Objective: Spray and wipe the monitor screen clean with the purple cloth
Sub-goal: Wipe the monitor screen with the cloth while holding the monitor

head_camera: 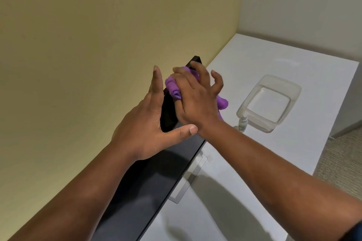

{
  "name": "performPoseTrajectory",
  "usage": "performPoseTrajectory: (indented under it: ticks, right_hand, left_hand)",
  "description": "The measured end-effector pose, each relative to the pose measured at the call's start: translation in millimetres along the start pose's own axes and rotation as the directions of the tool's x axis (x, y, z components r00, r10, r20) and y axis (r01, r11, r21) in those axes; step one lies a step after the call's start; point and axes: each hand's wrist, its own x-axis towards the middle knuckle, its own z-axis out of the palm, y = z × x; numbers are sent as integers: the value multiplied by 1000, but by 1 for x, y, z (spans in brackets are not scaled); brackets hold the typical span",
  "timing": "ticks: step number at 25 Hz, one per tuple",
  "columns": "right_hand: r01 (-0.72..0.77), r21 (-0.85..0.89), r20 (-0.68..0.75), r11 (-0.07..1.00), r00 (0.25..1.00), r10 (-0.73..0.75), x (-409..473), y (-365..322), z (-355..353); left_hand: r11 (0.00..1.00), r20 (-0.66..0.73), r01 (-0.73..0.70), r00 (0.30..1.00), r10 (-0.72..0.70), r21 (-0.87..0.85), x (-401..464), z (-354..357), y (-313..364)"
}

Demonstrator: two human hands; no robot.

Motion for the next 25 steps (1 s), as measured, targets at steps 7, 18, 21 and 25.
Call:
performPoseTrajectory:
  ticks: [7, 18, 21, 25]
  right_hand:
    - [-4, -40, 50, 999, 999, 6, 11, 15, -7]
    - [-126, -56, 21, 990, 992, 127, 32, 31, -11]
    - [16, -27, 71, 1000, 997, -15, 15, 14, -2]
    - [-5, -106, 90, 994, 996, 15, 30, 34, -11]
  left_hand:
    - [998, -2, -25, 1000, 25, 52, 1, 3, 0]
    - [994, 26, 33, 999, -36, 103, 3, 6, -4]
    - [993, 25, 39, 999, -42, 108, 3, 6, -6]
    - [987, 51, 42, 997, -50, 158, 4, 7, -8]
